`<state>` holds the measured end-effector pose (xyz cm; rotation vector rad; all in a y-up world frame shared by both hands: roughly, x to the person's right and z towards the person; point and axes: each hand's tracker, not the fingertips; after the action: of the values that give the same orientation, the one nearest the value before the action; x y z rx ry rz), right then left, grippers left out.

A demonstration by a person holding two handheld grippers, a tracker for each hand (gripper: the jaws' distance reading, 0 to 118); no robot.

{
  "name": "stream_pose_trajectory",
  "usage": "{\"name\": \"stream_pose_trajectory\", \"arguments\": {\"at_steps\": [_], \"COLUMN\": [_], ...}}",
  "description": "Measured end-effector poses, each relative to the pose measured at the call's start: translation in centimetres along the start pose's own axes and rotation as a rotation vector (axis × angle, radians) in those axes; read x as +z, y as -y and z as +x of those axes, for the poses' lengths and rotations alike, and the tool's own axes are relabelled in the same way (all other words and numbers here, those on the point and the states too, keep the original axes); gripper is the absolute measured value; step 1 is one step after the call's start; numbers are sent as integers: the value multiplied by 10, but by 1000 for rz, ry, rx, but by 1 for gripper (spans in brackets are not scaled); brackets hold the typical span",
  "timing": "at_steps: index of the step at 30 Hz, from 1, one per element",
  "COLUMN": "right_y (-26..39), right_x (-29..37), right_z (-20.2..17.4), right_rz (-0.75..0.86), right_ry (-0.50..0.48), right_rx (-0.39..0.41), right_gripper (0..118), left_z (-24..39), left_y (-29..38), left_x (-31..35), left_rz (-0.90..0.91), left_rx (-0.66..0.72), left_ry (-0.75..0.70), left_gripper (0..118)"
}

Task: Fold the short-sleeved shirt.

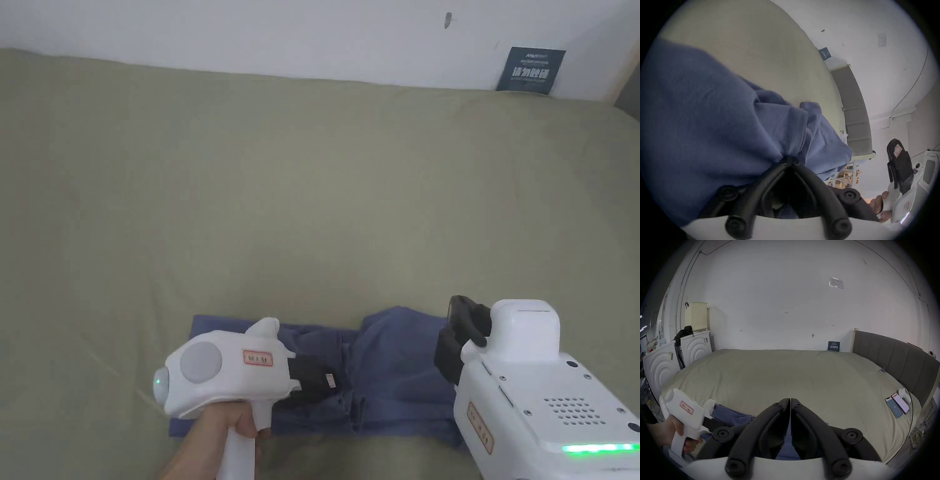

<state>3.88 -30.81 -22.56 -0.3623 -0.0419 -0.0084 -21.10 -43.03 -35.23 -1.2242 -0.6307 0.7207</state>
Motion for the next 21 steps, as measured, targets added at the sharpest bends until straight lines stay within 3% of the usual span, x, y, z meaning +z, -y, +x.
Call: {"name": "stream_pose_trajectory", "arguments": {"at_steps": [5, 9, 16, 21], "right_y": [0, -4, -9, -10], "right_x": [0, 1, 1, -1], "right_z": [-2, -5, -16, -23], "right_rz": [-7, 5, 29, 26], "right_ry": [-6, -11, -30, -39], "right_rx": [8, 4, -2, 9], "right_gripper": [8, 8, 7, 8], "left_z": [17, 22, -32, -61], "left_y": [-4, -8, -21, -27], "left_x": [18, 87, 185, 186], "left_rz": [-8, 95, 188, 93], "left_rx": [-38, -110, -74, -50], "left_ry": [-44, -17, -218, -150], "left_gripper": [1, 1, 1, 2]}}
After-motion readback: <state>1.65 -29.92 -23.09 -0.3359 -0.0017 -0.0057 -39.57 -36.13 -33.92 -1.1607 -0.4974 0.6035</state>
